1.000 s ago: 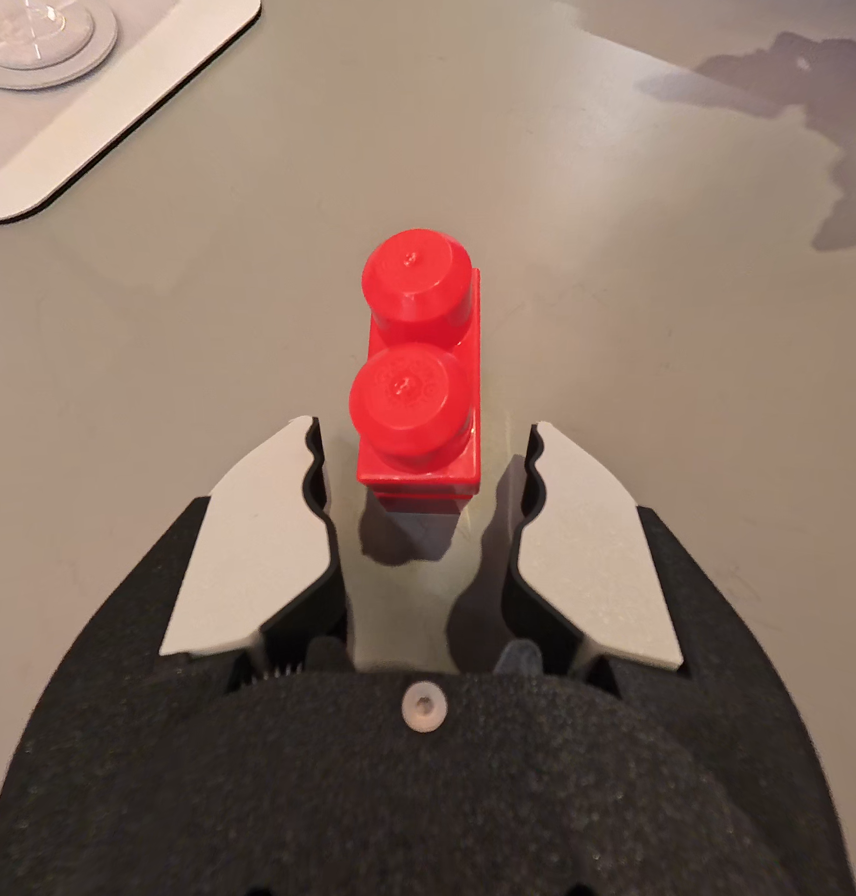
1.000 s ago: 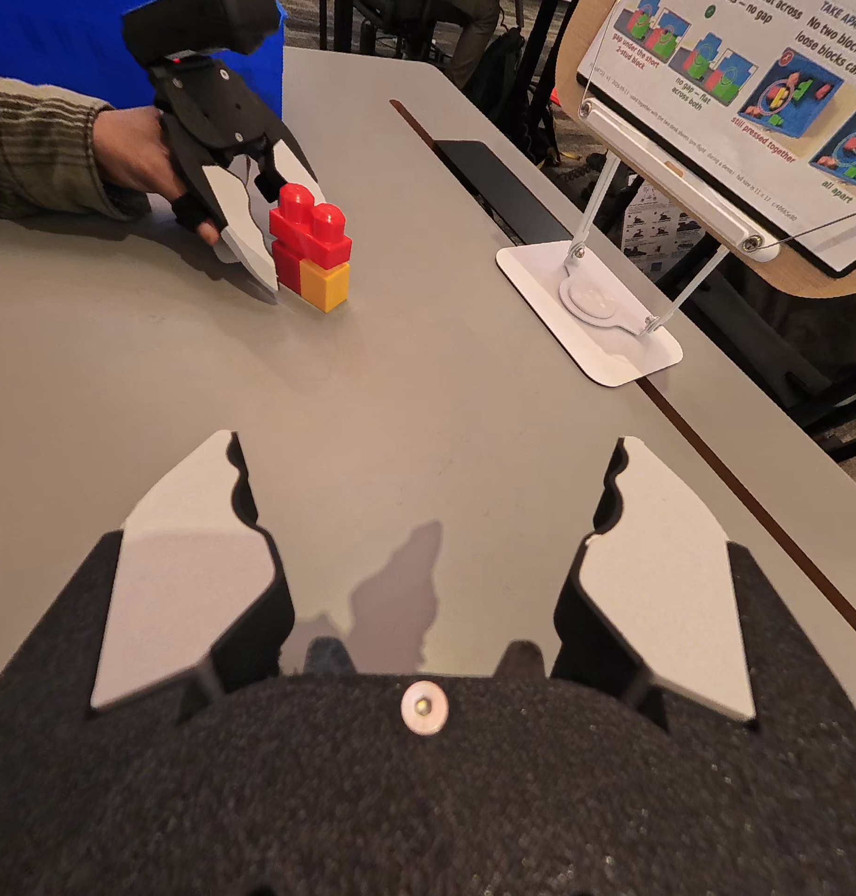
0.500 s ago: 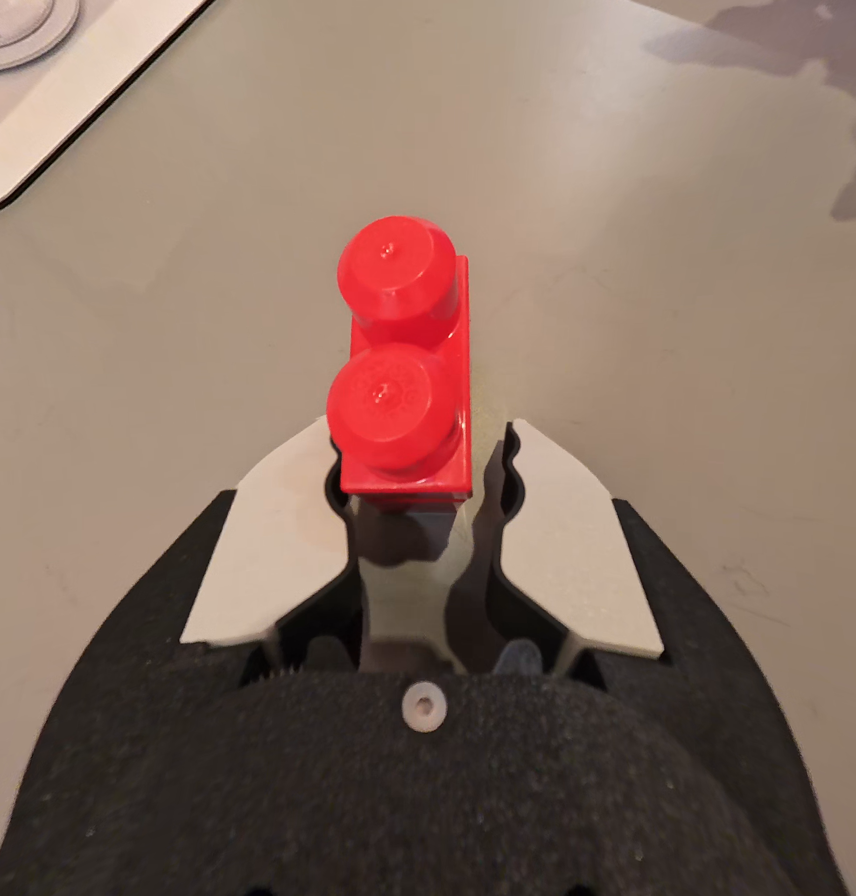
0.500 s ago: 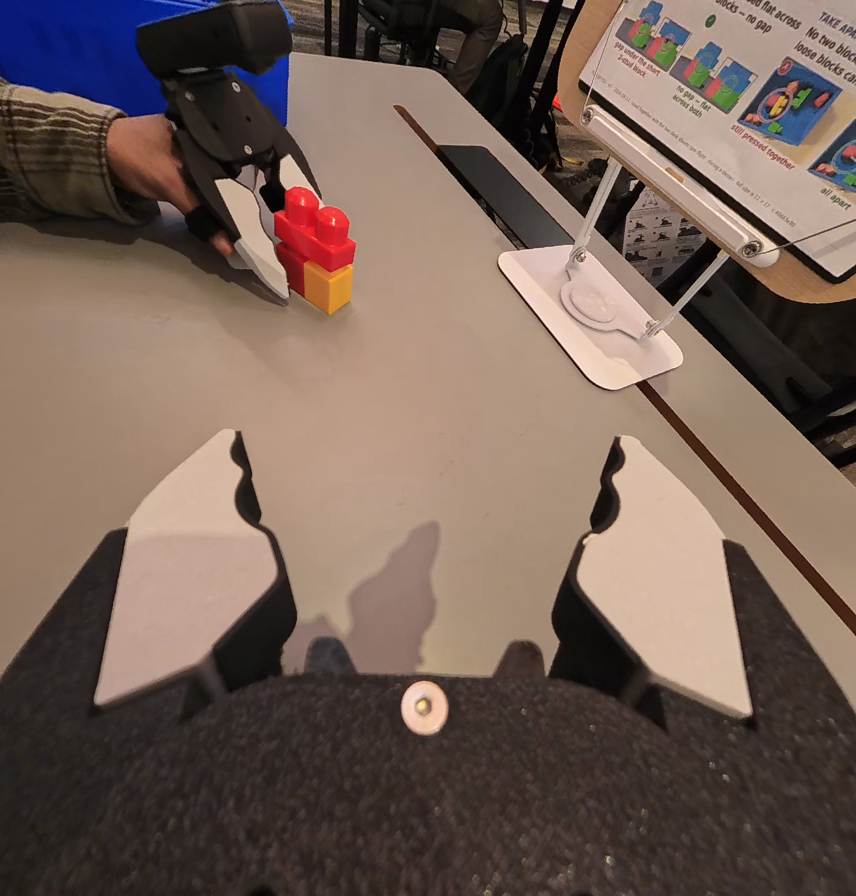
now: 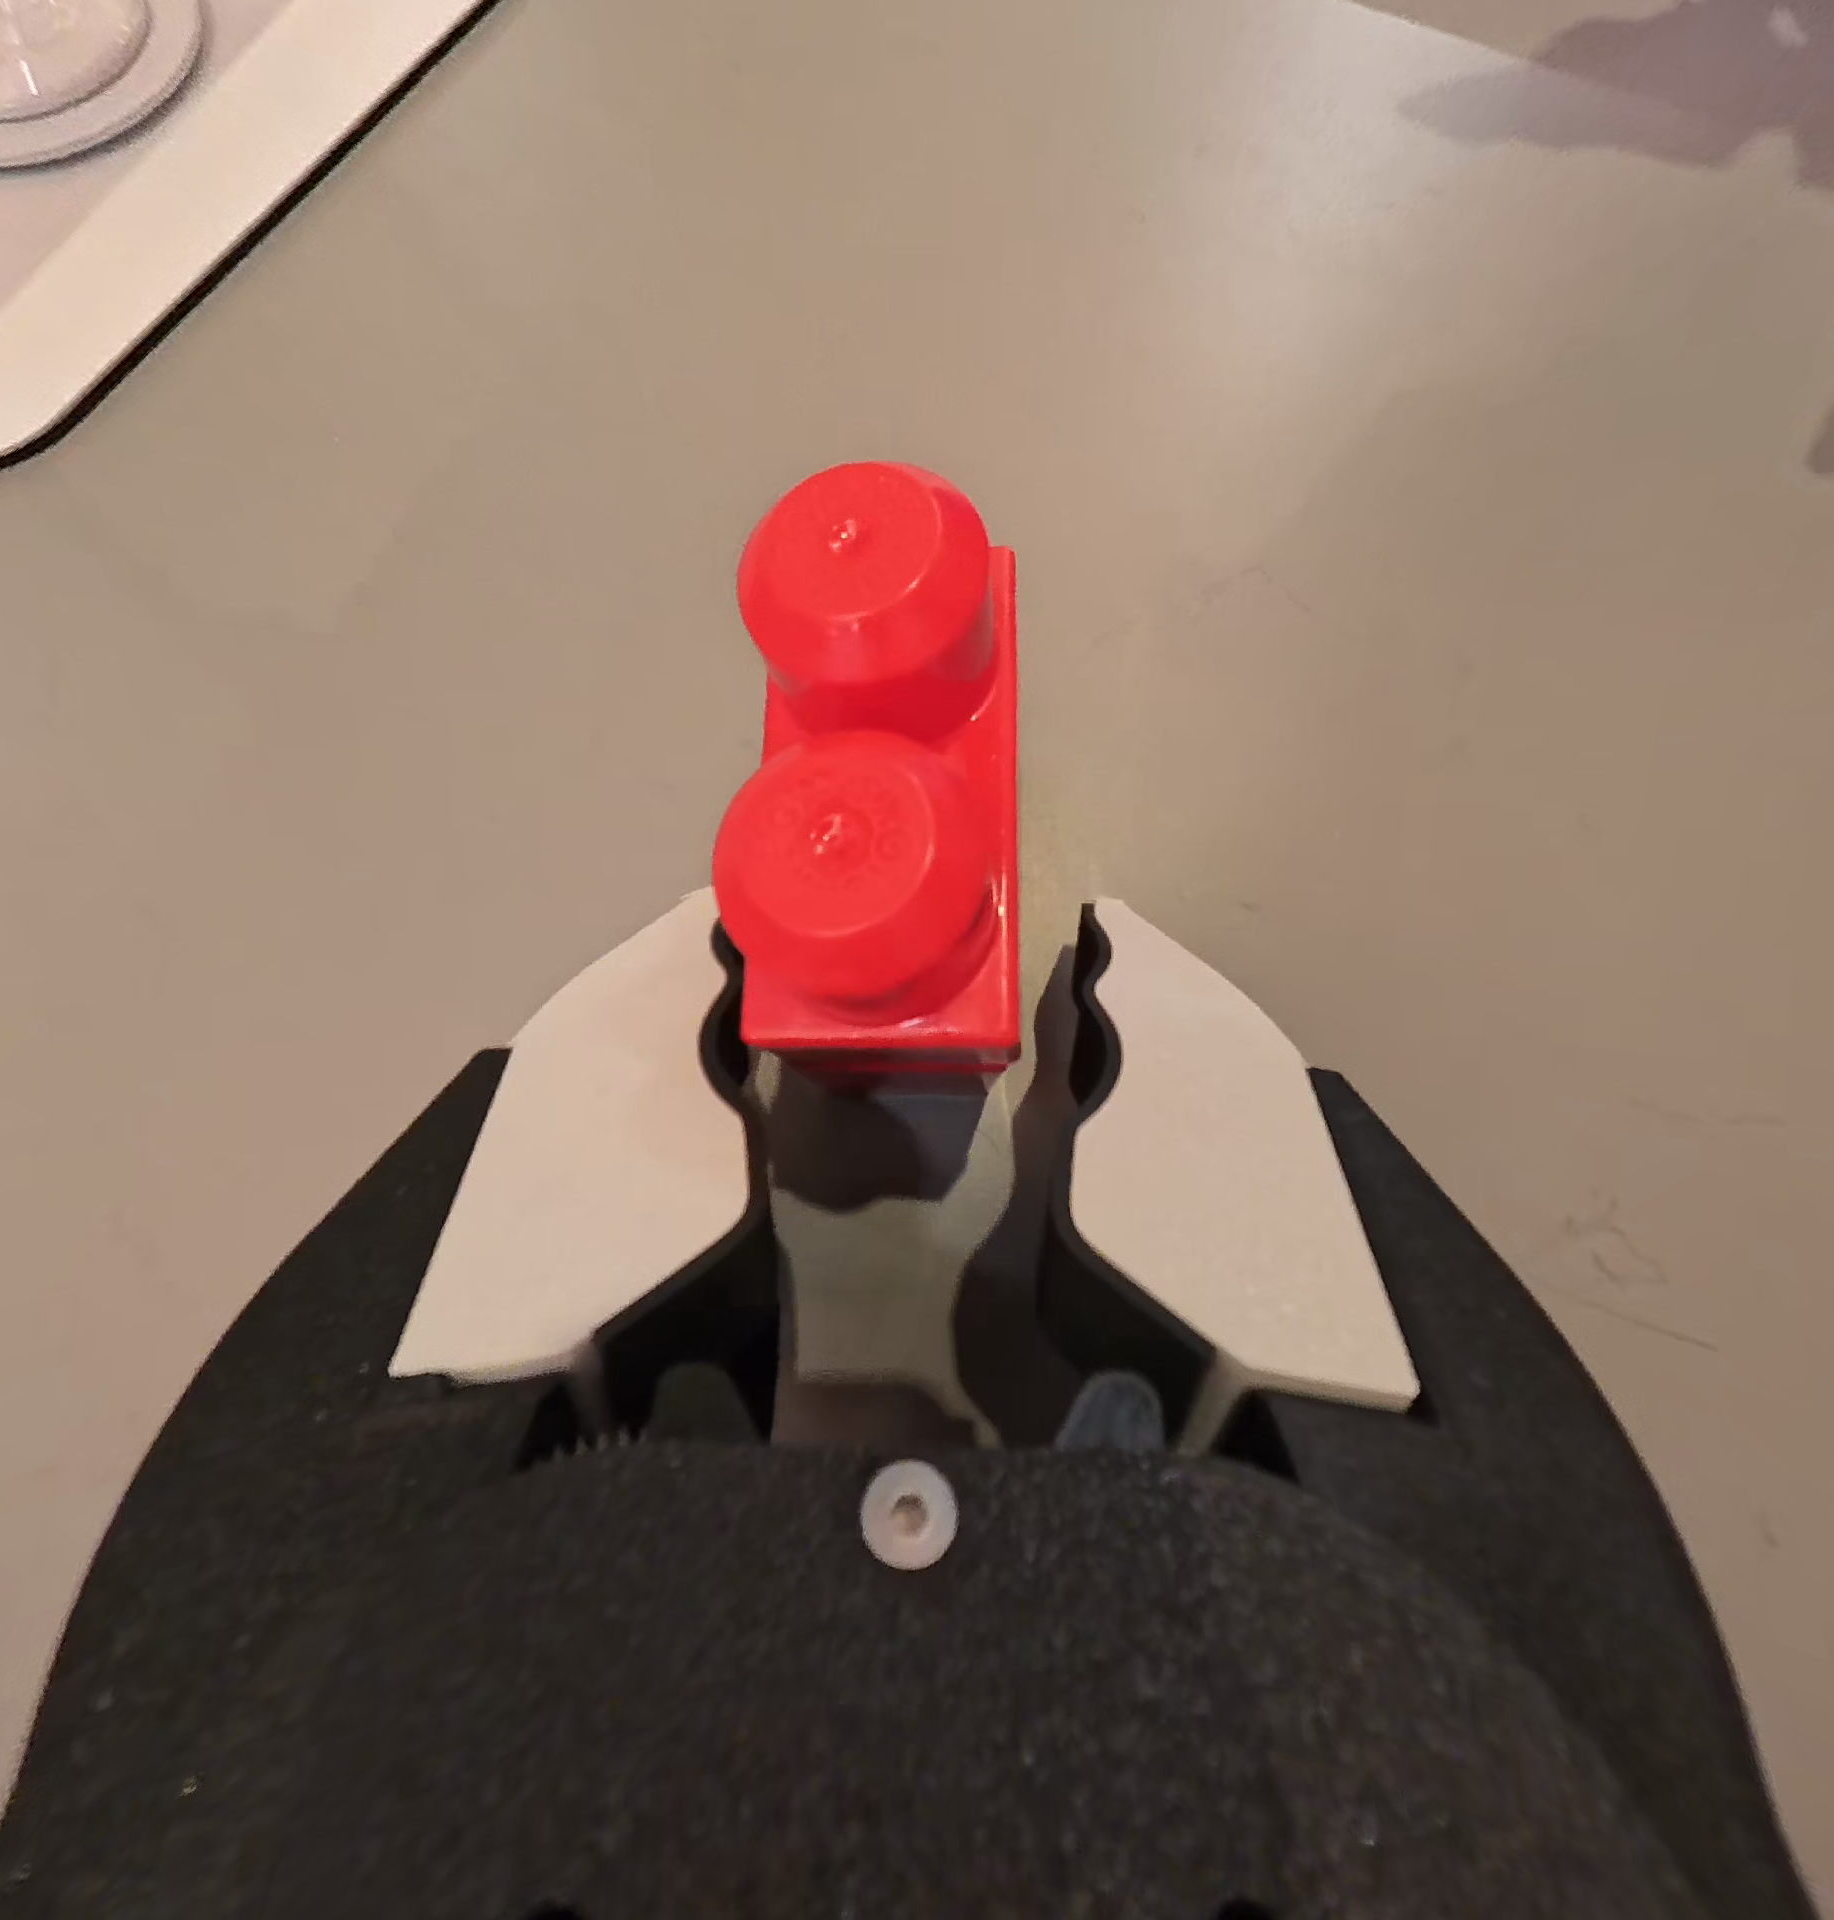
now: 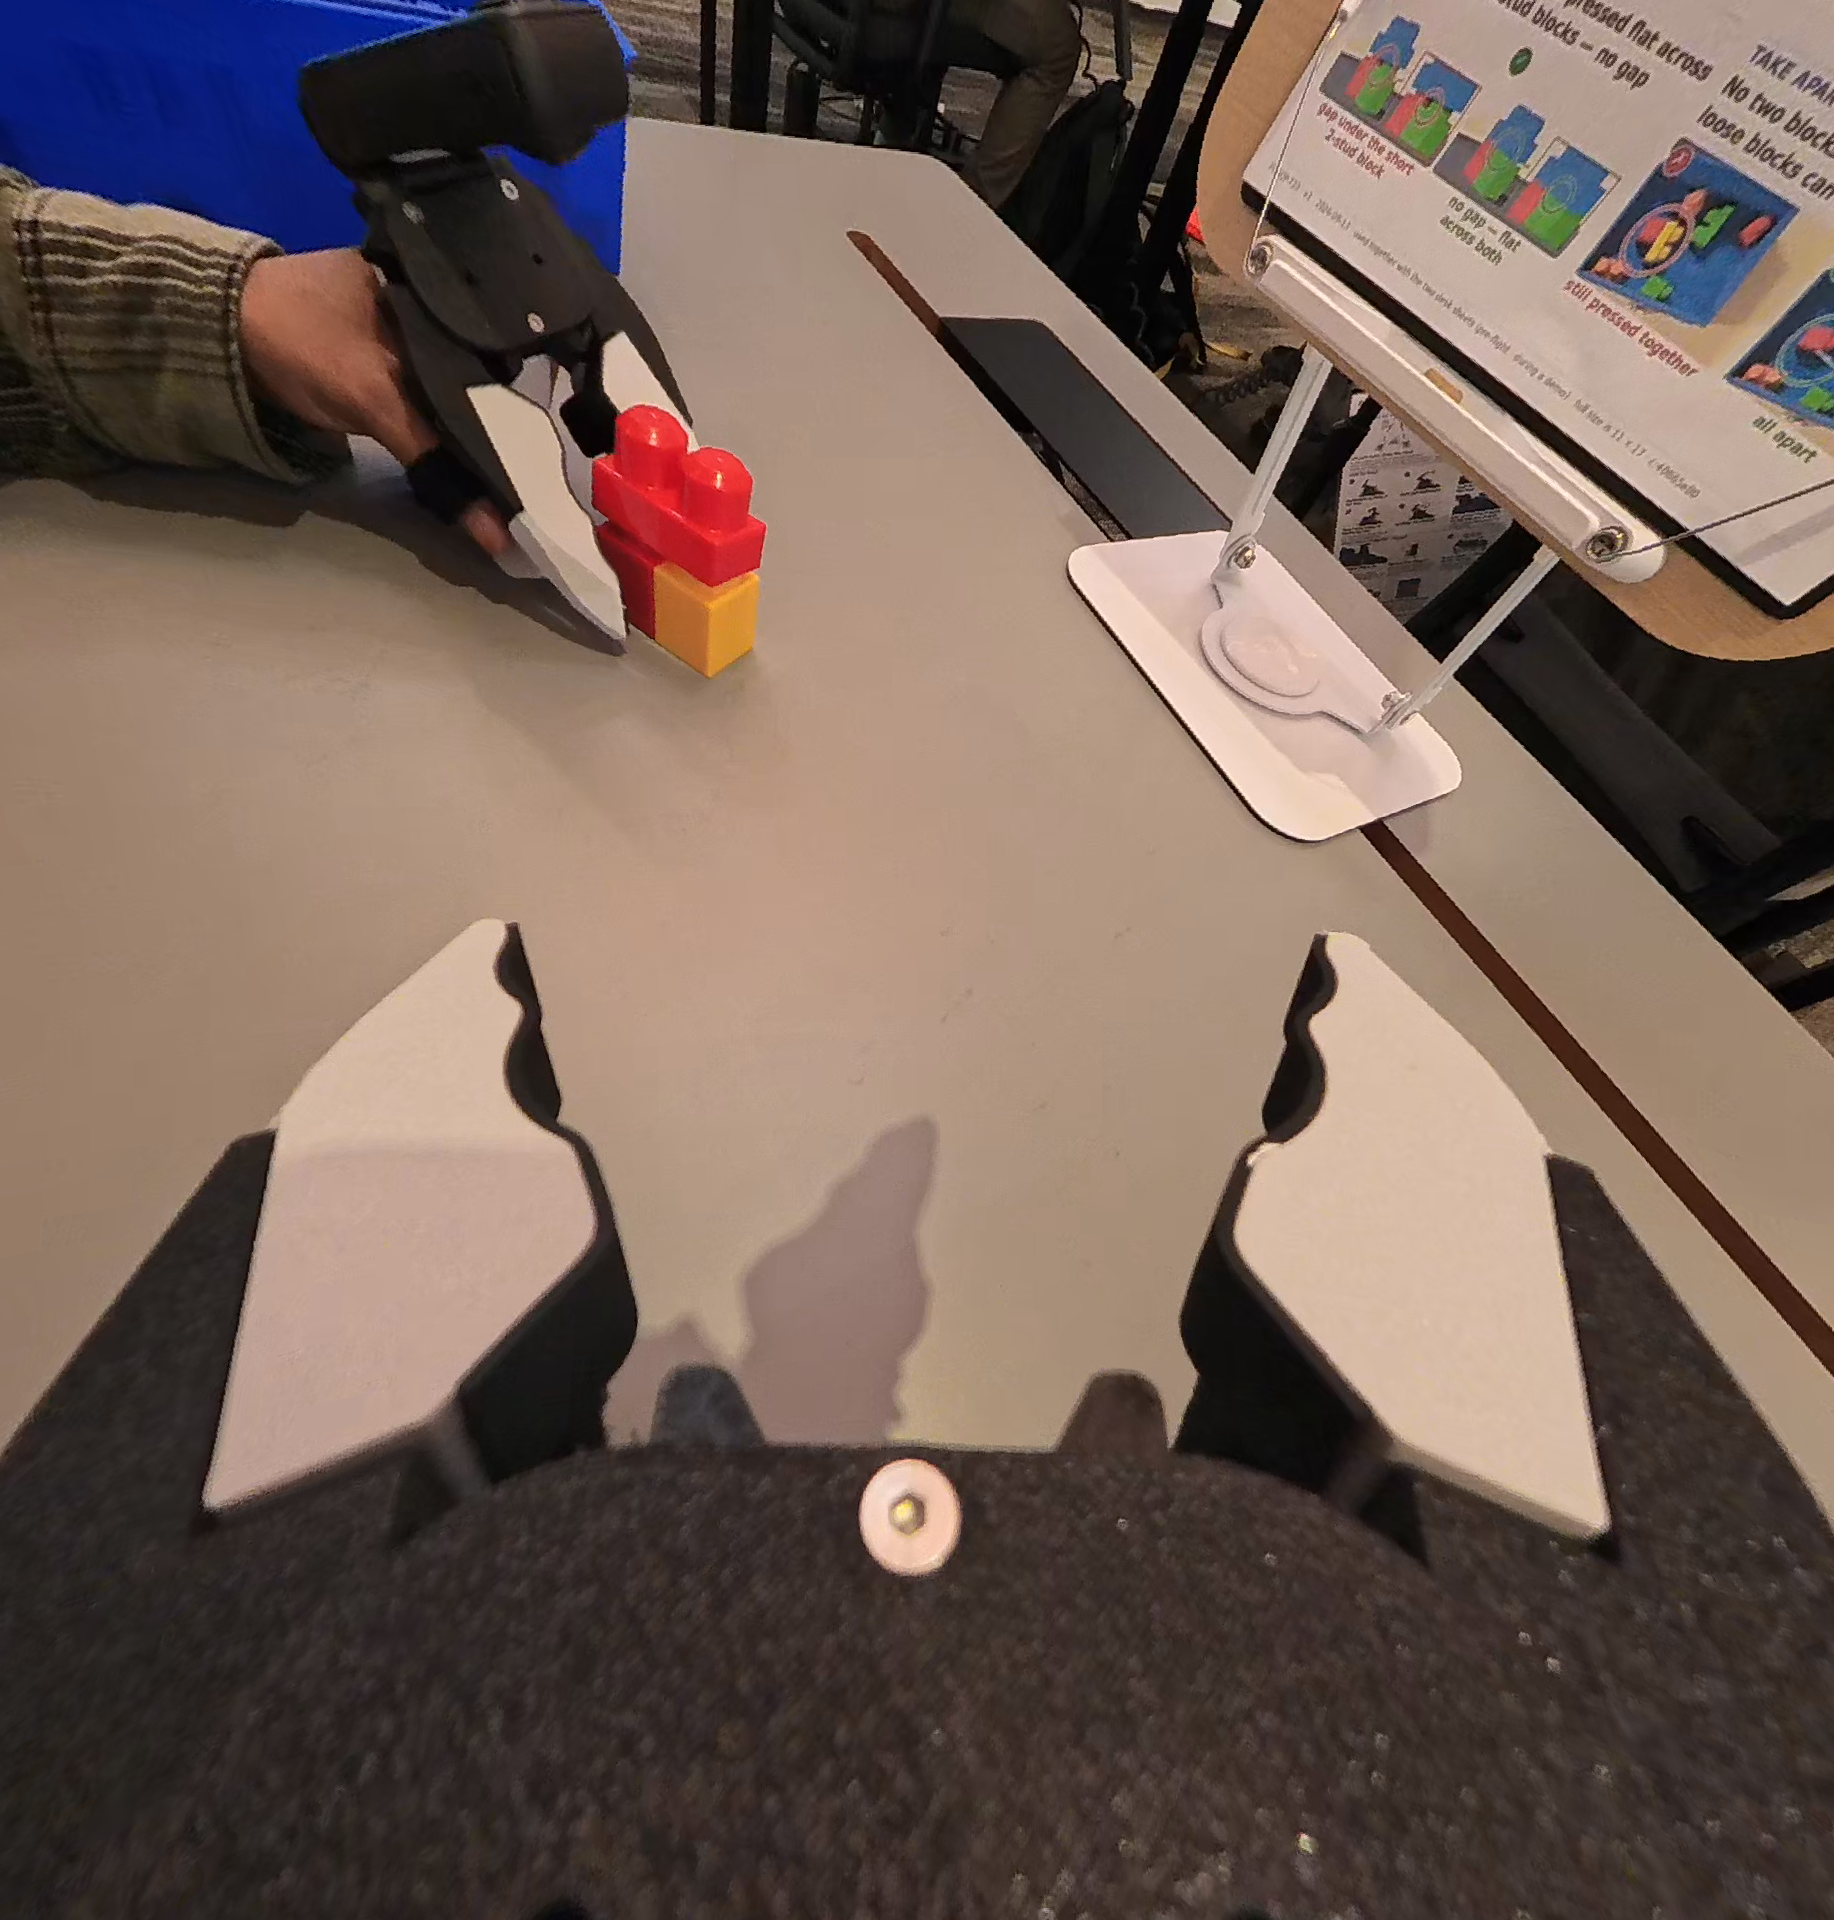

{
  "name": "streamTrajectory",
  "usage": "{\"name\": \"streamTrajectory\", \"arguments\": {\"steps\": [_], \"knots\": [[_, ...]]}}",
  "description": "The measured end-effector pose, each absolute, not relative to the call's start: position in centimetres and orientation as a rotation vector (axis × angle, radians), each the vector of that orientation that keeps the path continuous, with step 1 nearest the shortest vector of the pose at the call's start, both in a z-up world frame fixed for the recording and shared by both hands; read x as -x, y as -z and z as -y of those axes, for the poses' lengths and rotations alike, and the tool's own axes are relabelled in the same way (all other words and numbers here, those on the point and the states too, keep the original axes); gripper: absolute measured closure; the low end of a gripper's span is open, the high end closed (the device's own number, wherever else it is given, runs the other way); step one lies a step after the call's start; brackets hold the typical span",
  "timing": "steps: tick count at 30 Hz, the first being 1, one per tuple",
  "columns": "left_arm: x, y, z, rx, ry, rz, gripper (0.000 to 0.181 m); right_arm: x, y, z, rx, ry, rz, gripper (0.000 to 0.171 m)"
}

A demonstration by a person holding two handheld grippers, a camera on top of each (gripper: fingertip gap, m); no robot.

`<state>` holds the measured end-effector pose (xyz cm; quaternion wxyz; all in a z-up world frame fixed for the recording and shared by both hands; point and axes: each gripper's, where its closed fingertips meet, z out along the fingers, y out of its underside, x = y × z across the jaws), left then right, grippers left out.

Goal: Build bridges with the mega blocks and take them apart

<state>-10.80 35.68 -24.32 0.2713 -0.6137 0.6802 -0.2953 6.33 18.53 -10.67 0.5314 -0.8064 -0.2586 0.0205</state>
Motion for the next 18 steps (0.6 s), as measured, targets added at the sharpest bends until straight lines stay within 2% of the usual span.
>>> {"name": "streamTrajectory", "arguments": {"steps": [1, 12, 18], "knots": [[10.82, 24.22, -35.68, 1.648, 0.802, -1.827, 0.122, -6.34, 10.66, -18.51, 1.923, -0.049, 0.616, 0.038], [11.28, 24.13, -35.59, 1.629, 0.808, -1.837, 0.133, -6.14, 10.69, -18.53, 1.915, -0.056, 0.619, 0.039], [11.32, 24.57, -35.66, 1.648, 0.779, -1.854, 0.133, -6.16, 10.68, -18.38, 1.913, -0.057, 0.617, 0.040]]}}
